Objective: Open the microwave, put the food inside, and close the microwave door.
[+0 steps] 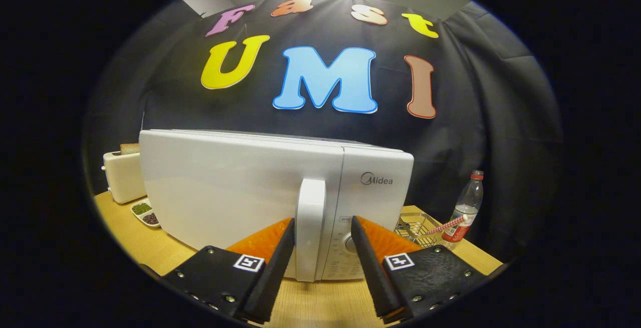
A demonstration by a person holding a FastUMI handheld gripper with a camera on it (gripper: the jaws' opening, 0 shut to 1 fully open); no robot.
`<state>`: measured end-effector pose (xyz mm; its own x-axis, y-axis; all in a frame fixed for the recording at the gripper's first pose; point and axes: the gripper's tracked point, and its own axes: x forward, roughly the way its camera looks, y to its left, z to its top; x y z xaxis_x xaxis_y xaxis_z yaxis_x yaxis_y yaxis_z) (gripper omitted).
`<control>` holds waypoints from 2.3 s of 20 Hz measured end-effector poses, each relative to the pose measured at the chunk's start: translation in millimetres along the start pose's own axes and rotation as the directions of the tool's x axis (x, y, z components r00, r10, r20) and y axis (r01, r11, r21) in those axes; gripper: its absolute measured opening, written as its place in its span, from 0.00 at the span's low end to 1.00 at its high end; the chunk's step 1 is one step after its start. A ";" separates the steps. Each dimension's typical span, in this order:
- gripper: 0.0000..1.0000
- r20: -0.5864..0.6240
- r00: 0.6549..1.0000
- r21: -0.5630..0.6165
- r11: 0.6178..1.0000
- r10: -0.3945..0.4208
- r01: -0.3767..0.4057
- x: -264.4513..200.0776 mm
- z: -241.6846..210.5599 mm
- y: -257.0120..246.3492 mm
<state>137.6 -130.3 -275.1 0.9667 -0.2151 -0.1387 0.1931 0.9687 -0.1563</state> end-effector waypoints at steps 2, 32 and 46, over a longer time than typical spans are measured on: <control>0.43 -0.009 1.000 0.003 1.000 0.018 -0.018 -1.2 -0.7 9.3; 0.12 -0.060 0.963 0.013 0.965 0.262 -0.262 -163.0 -10.2 90.5; 0.14 0.034 0.959 -0.016 0.959 0.283 -0.282 -252.8 -4.8 231.9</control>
<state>-62.8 148.1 -280.9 0.9869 0.0718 -0.1444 -0.0904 0.9878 -0.1265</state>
